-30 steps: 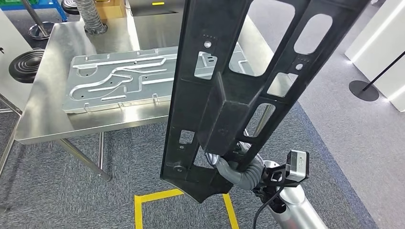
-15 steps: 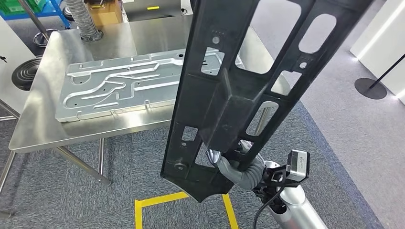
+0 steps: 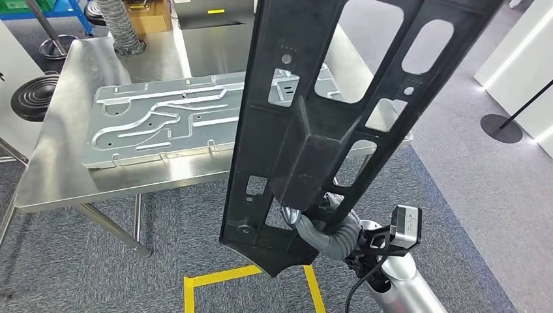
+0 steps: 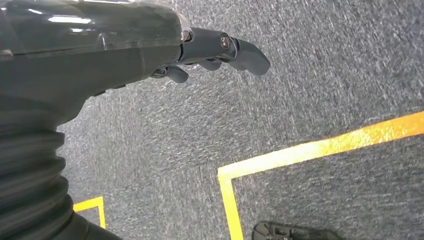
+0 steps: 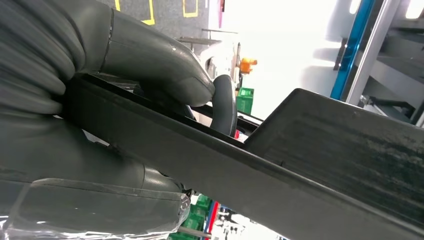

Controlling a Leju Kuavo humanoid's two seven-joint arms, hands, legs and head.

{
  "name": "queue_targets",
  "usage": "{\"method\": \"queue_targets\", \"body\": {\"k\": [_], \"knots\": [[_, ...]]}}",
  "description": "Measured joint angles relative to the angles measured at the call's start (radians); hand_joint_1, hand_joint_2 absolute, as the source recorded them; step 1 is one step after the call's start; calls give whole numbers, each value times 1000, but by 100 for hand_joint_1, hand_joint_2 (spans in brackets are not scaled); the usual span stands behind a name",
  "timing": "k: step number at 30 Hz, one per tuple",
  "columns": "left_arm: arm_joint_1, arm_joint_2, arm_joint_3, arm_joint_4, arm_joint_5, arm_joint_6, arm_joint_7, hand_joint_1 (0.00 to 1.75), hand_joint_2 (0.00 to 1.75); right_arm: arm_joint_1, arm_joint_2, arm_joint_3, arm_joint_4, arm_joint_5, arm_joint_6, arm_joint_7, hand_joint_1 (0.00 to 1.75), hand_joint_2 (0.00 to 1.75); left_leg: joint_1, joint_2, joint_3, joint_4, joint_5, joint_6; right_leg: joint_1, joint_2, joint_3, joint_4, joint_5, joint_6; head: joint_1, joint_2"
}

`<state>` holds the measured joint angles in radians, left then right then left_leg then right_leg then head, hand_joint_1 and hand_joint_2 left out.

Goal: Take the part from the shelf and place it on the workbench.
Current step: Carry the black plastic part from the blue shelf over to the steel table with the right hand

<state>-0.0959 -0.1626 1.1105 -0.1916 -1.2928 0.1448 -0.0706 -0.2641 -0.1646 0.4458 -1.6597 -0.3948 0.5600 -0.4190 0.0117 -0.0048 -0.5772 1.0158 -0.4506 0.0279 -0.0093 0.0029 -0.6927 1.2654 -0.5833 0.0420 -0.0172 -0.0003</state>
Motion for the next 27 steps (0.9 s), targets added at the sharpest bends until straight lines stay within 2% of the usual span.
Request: {"method": "queue_targets", "body": {"k": [1,2,3,4,6,7,9,11,12,13,15,16,17,18,20,21,22,23,25,27], "knots": [[1,0,0,0,0,0,0,0,175,1,0,0,1,0,-1,0,175,175,-1,0,1,0,-2,1,-1,0,-23,33,0,0,0,0],[1,0,0,0,0,0,1,0,175,2,0,0,1,1,-1,0,175,175,-1,-1,4,0,-4,1,-1,0,-27,27,19,-1,0,0],[2,0,0,0,0,0,2,0,175,2,0,0,2,1,-1,0,175,175,-2,-2,9,0,-7,0,-1,0,-10,-19,55,-4,0,0],[2,0,0,0,0,-1,2,0,175,2,0,0,2,1,-2,0,175,175,-2,-3,14,0,-10,-2,1,0,21,-92,97,-10,0,0],[1,-2,0,0,-1,-1,3,0,175,0,0,1,2,1,-2,0,175,175,-5,-4,21,0,-17,-8,8,-1,77,-215,145,-24,0,0],[1,-2,0,0,-1,-1,3,0,175,0,0,1,2,2,-2,0,175,175,-5,-4,22,-1,-20,-13,12,-2,90,-244,151,-30,0,0],[1,-3,0,0,-1,-1,4,0,175,0,-1,1,2,2,-2,0,175,175,-4,-3,25,-5,-22,-24,15,0,92,-254,146,-37,0,0],[0,-4,0,0,-1,-2,4,0,175,0,-1,1,2,2,-2,0,175,175,-3,-1,25,5,-33,-34,9,0,103,-268,148,-45,0,0],[-1,-4,0,0,-1,-2,4,0,175,0,-1,1,1,2,-2,0,175,175,-4,0,15,33,-50,-38,6,-1,110,-276,149,-49,0,0],[-1,-4,0,0,-1,-2,4,0,175,0,-1,1,1,2,-2,0,175,175,-3,0,-8,83,-77,-41,3,-3,117,-280,149,-53,0,0],[0,-3,0,0,-1,-1,5,0,175,0,-1,2,2,2,-2,0,175,175,-1,0,-77,217,-131,-47,4,-4,123,-281,144,-58,0,0],[2,-3,0,0,0,-1,5,0,175,1,-1,2,2,2,-2,0,175,175,0,1,-106,264,-140,-50,4,-3,125,-280,141,-58,0,0],[2,-3,0,0,0,-1,6,0,175,2,-1,3,2,2,-2,0,175,175,1,1,-119,276,-128,-53,4,-3,128,-278,137,-58,0,0],[3,-3,0,0,0,-1,6,0,175,2,-1,4,2,3,-2,0,175,175,2,1,-113,248,-97,-54,4,-2,132,-276,132,-56,0,0],[2,-3,0,0,0,-1,6,0,175,2,0,4,2,3,-2,0,175,175,4,1,-61,119,-19,-52,3,0,141,-269,120,-49,0,0],[2,-3,0,0,0,-1,6,0,175,2,0,4,2,3,-2,0,175,175,3,1,-35,60,3,-48,5,1,143,-263,114,-45,0,0],[2,-3,0,0,0,0,6,0,175,1,0,5,2,5,-2,0,175,175,2,0,-20,25,12,-44,7,1,143,-260,110,-40,0,0],[2,-3,0,0,0,0,7,0,175,1,0,5,2,6,-2,1,175,175,0,-1,-14,12,8,-38,8,1,142,-258,108,-34,0,0],[2,-4,0,0,1,0,7,0,175,0,0,6,2,9,-2,2,175,175,-1,-1,-14,6,8,-25,7,1,140,-258,105,-24,0,0],[2,-4,0,0,1,0,8,0,175,-2,0,7,1,9,-2,2,175,175,1,-1,-10,0,9,-13,4,0,127,-227,84,-13,0,0]]}}
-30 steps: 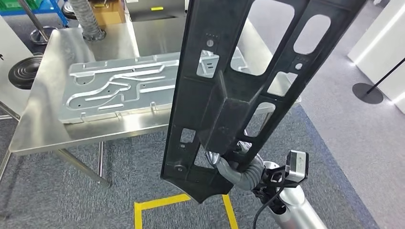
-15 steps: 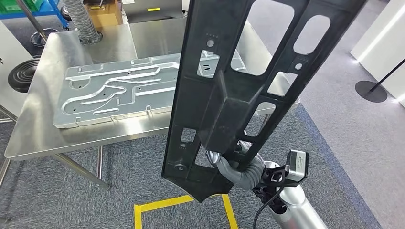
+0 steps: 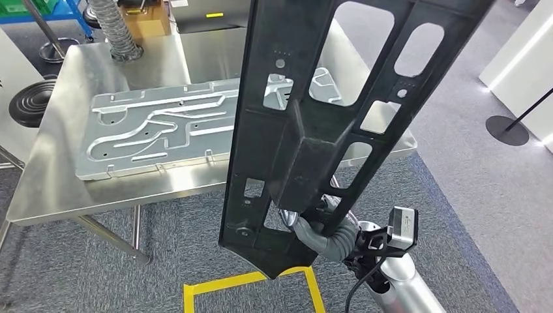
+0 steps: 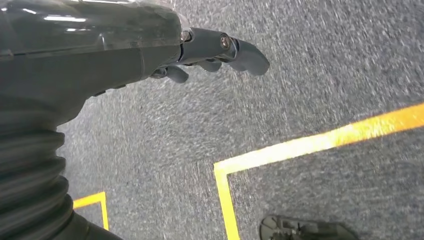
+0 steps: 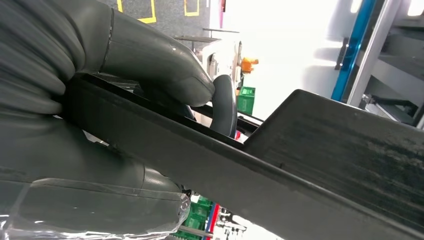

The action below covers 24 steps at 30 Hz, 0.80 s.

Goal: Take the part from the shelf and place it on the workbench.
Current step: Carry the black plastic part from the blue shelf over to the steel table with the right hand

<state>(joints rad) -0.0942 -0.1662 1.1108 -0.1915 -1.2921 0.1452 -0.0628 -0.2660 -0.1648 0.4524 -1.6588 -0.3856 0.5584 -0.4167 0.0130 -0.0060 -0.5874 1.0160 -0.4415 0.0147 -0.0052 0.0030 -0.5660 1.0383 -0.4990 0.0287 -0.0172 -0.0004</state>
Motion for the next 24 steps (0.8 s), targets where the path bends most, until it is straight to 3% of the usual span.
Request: {"method": "queue_targets", "body": {"k": [1,3,4,5,6,8,10,12,15,16,18,20,21,22,24], "knots": [[-1,0,0,0,0,0,0,0,175,-1,0,0,0,0,0,0,175,175,1,0,2,-2,0,4,-2,0,-22,45,-23,5,0,0],[-2,0,0,0,0,0,0,0,175,-2,0,0,0,0,-1,4,175,175,0,1,4,-2,-3,10,-4,-1,-96,183,-79,11,0,0],[-2,0,0,0,0,0,1,0,175,-2,0,0,0,0,-3,6,175,175,-1,1,5,-2,-5,12,-5,-1,-131,240,-93,13,0,0],[-1,0,0,0,0,0,1,0,175,-2,0,0,1,0,-4,10,175,175,-1,0,8,-2,-7,12,-6,-1,-151,266,-88,12,0,0],[0,0,0,0,0,0,0,0,175,-2,0,0,1,0,-6,13,175,175,-2,-1,12,-2,-10,12,-6,-1,-150,249,-62,10,0,0],[0,-1,0,0,0,0,-1,0,175,-3,0,-3,1,0,-7,16,175,175,-2,-3,23,-2,-17,10,-4,-1,-98,117,21,0,0,0],[0,-2,0,0,0,0,-3,0,175,-3,0,-7,1,0,-10,16,175,175,-4,-4,29,-2,-24,3,3,-2,-48,1,66,-13,0,0],[1,-4,0,0,0,-1,-5,0,175,-2,0,-14,1,3,-16,16,175,175,-5,-3,30,-4,-28,-8,9,-1,-37,-26,65,-21,0,0],[0,-4,0,0,0,-2,-6,0,175,-7,-1,-37,4,13,-23,18,175,175,-5,0,26,16,-47,-22,1,1,-25,-43,67,-33,0,0],[0,-4,0,0,-1,-2,-6,0,175,-13,-1,-48,8,17,-24,22,175,175,-5,0,10,56,-68,-26,-2,0,-18,-49,67,-37,0,0],[0,-4,0,0,-1,-2,-7,0,175,-25,-1,-73,22,25,-23,32,175,175,-2,1,-55,185,-125,-31,-3,-2,-11,-51,64,-42,0,0],[2,-4,0,0,-1,-3,-8,0,175,-34,-2,-96,40,35,-21,44,175,175,-1,1,-112,277,-144,-35,-2,-2,-8,-48,58,-42,0,0],[3,-4,0,0,-1,-3,-9,0,175,-39,-3,-108,50,42,-19,50,175,175,0,1,-117,272,-124,-37,-2,-2,-6,-46,55,-40,0,0],[3,-4,0,0,-1,-3,-11,0,175,-46,-3,-119,60,50,-18,56,175,175,0,1,-102,227,-86,-37,-2,-1,-3,-43,50,-38,0,0],[2,-4,0,0,-1,-3,-16,0,175,-64,-3,-139,81,63,-15,67,175,175,0,2,-47,92,-15,-34,-1,0,2,-34,38,-30,0,0]]}}
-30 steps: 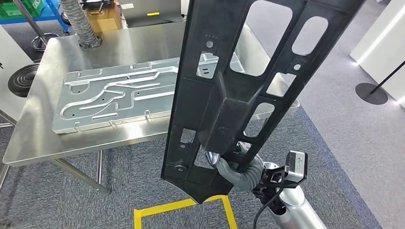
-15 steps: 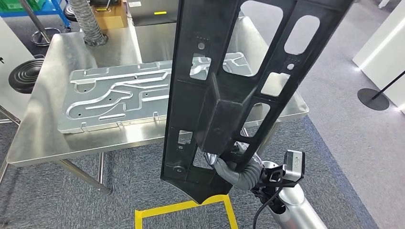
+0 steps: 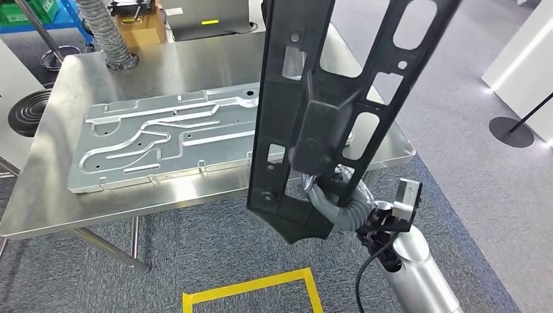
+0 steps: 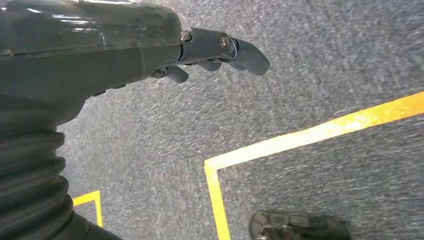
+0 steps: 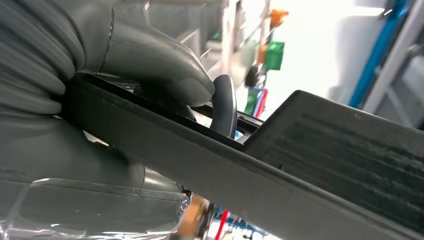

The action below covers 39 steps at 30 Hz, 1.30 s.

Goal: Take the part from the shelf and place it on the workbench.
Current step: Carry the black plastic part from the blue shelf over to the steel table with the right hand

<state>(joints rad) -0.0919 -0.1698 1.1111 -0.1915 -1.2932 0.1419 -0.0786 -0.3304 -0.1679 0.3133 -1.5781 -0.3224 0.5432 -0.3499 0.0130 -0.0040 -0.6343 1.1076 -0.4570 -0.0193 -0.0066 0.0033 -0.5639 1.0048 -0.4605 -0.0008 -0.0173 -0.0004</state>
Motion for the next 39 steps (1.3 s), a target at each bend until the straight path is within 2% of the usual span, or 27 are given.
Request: {"method": "queue_targets", "body": {"k": [1,2,5,6,8,10,11,12,13,15,16,17,18,22,24,27,28,29,31,32,34,37,38,39], "knots": [[-1,0,0,0,0,-1,-2,0,175,-10,0,-9,10,6,2,5,175,175,-1,0,21,-47,16,5,1,1,0,4,-4,5,0,0],[-1,0,0,0,0,-2,-2,0,175,-20,0,-17,19,11,4,9,175,175,-2,-1,31,-71,19,11,3,1,-1,7,-7,10,0,0],[0,-1,0,0,0,-4,-4,0,175,-53,-5,-36,52,32,10,21,175,175,-4,-2,34,-79,15,33,3,2,-1,9,-11,25,0,0],[-1,-1,0,0,-1,-4,-5,0,175,-67,-9,-41,66,39,12,24,175,175,-3,-2,35,-81,16,39,1,1,-6,22,-21,30,0,0],[-2,-1,0,0,-4,-6,-7,0,175,-98,-17,-51,95,49,14,27,175,175,-1,-2,38,-84,16,48,-2,0,-50,113,-66,40,0,0],[-2,-2,0,0,-9,-8,-8,0,175,-120,-26,-58,123,57,15,30,175,175,-2,-2,38,-84,13,53,-3,0,-126,253,-116,45,0,0],[-2,-2,0,0,-11,-9,-8,0,175,-124,-32,-61,136,62,15,32,175,175,-3,-3,40,-84,11,54,-3,0,-154,295,-120,45,0,0],[-1,-2,0,0,-13,-10,-8,0,175,-127,-39,-64,147,67,15,35,175,175,-4,-4,42,-84,10,55,-2,0,-164,299,-105,43,0,0],[-1,-3,0,0,-15,-11,-8,0,175,-131,-46,-66,155,74,15,36,175,175,-6,-6,46,-84,7,56,-1,0,-154,261,-71,38,0,0],[-1,-5,-2,0,-18,-14,-8,0,175,-143,-61,-69,168,87,15,38,175,175,-10,-9,56,-84,1,55,6,-1,-98,122,8,19,0,0],[-1,-7,-2,0,-19,-15,-8,0,175,-152,-68,-70,173,94,15,38,175,175,-12,-9,58,-84,-2,53,11,-2,-73,62,31,8,0,0],[-1,-9,-3,0,-19,-15,-8,0,175,-161,-75,-71,178,102,14,39,175,175,-12,-9,59,-85,-3,50,15,-2,-59,26,40,1,0,0],[-2,-10,-3,0,-20,-16,-8,0,175,-168,-81,-71,184,108,14,40,175,175,-12,-8,58,-86,-5,46,17,-3,-54,14,37,-4,0,0],[-2,-10,-3,0,-21,-17,-8,0,175,-177,-88,-72,191,119,12,42,175,175,-10,-7,58,-88,-6,40,19,-1,-54,10,35,-6,0,0],[-3,-11,-3,0,-22,-17,-8,0,175,-192,-97,-73,205,145,0,43,175,175,-11,-5,56,-75,-16,32,11,-2,-42,-6,39,-8,0,0],[-3,-12,-4,0,-25,-19,-8,0,175,-251,-115,-75,275,238,-48,38,175,175,-4,-2,-52,137,-102,7,3,-3,-18,-26,35,-15,0,0],[-3,-12,-4,0,-26,-20,-8,0,175,-270,-119,-76,303,269,-63,33,175,175,0,-2,-82,185,-108,1,2,-3,-14,-24,30,-14,0,0],[-4,-12,-4,0,-26,-21,-8,0,175,-284,-123,-76,327,297,-72,25,175,175,3,-2,-77,161,-79,-2,1,-2,-11,-21,26,-11,0,0],[-5,-11,-4,0,-27,-22,-8,0,175,-322,-130,-75,377,349,-87,6,175,175,6,-1,-29,38,-3,-3,-2,-1,-5,-10,13,-3,0,0],[-6,-10,-5,0,-28,-23,-8,0,175,-343,-135,-75,403,376,-94,-6,175,175,7,-1,-6,-20,20,0,-1,0,-7,-2,7,3,0,0],[-6,-10,-5,0,-29,-26,-8,0,175,-390,-145,-74,458,424,-108,-25,175,175,5,-1,12,-69,28,12,2,0,-14,7,1,14,0,0],[-7,-9,-5,0,-30,-27,-6,0,175,-449,-155,-66,530,505,-136,-51,175,175,3,-3,14,-75,26,32,0,-1,-18,13,-6,30,1,0],[-8,-9,-5,0,-30,-27,-6,0,175,-470,-158,-62,554,538,-150,-63,175,175,4,-3,17,-78,27,38,-2,-1,-27,34,-19,34,1,0],[-10,-9,-5,0,-30,-27,-5,0,175,-492,-161,-55,579,576,-167,-75,175,175,6,-3,20,-81,26,42,-4,-2,-48,78,-41,39,1,0]]}}
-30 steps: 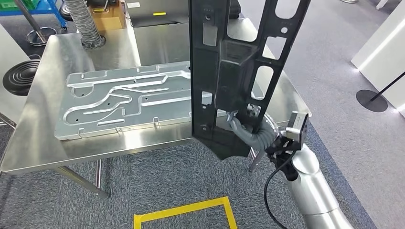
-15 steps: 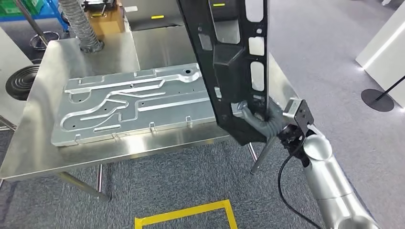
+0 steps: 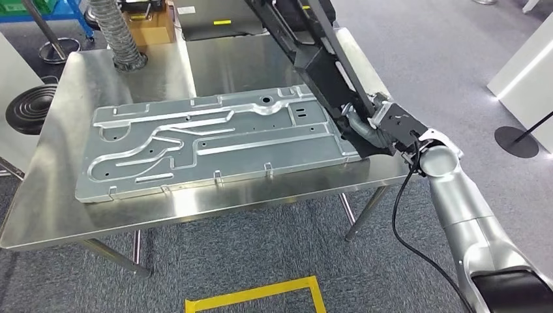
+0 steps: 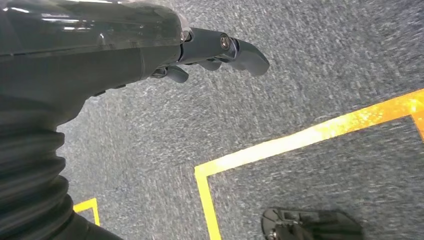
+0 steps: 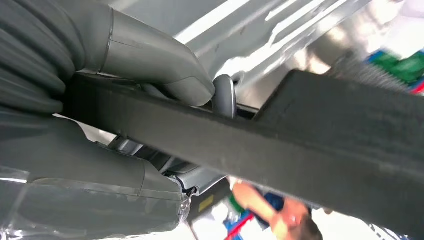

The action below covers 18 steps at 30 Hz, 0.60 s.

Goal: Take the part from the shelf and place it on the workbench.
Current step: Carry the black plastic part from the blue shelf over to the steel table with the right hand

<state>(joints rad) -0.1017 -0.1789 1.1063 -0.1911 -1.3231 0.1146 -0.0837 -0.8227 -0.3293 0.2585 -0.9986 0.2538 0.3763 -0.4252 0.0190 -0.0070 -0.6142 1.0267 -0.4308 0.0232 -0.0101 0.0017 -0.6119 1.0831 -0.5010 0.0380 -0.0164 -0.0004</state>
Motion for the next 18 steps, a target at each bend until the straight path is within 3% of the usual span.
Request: {"method": "queue_targets", "body": {"k": [2,3,4,5,7,9,11,14,16,18], "knots": [[-2,0,0,0,0,0,0,0,175,-43,-5,18,57,74,-39,-23,175,175,0,0,3,0,-4,6,-2,0,-73,136,-53,7,0,0],[-2,0,0,0,1,0,1,0,175,-61,-6,30,86,114,-63,-30,175,175,0,0,5,0,-6,7,-3,0,-111,196,-67,10,0,0],[-2,0,0,0,1,0,1,0,175,-78,-7,44,114,158,-90,-33,175,175,0,-1,8,0,-9,8,-4,-1,-134,224,-62,11,0,0],[-2,0,0,0,2,0,1,0,175,-96,-8,61,142,210,-128,-31,175,175,0,-1,13,0,-12,7,-5,-1,-137,211,-37,10,0,0],[-2,0,0,0,2,0,1,0,175,-134,-11,101,192,326,-222,-14,175,175,0,-3,23,0,-19,4,-5,-1,-91,82,51,3,0,0],[-4,0,0,0,1,-1,2,0,175,-172,-13,139,240,419,-311,12,175,175,-3,-5,28,-1,-26,-4,2,-1,-41,-38,100,-7,0,0],[-5,0,0,0,-1,-1,2,0,175,-201,-13,172,290,485,-376,35,175,175,-5,-6,29,-3,-28,-13,9,-1,-28,-68,97,-15,0,0],[-6,-1,-2,0,-7,-1,4,0,175,-224,-14,211,355,582,-453,76,175,175,-5,-2,27,12,-44,-30,3,-2,-15,-84,95,-29,0,0],[-8,-1,-4,0,-10,-1,6,0,175,-235,-13,236,394,646,-505,110,175,175,-6,1,-16,102,-88,-36,0,-3,-4,-92,94,-38,0,0],[-8,-1,-7,0,-11,-1,8,0,175,-248,-11,261,437,706,-546,145,175,175,-5,1,-90,235,-136,-38,1,-4,1,-92,89,-44,0,0]]}}
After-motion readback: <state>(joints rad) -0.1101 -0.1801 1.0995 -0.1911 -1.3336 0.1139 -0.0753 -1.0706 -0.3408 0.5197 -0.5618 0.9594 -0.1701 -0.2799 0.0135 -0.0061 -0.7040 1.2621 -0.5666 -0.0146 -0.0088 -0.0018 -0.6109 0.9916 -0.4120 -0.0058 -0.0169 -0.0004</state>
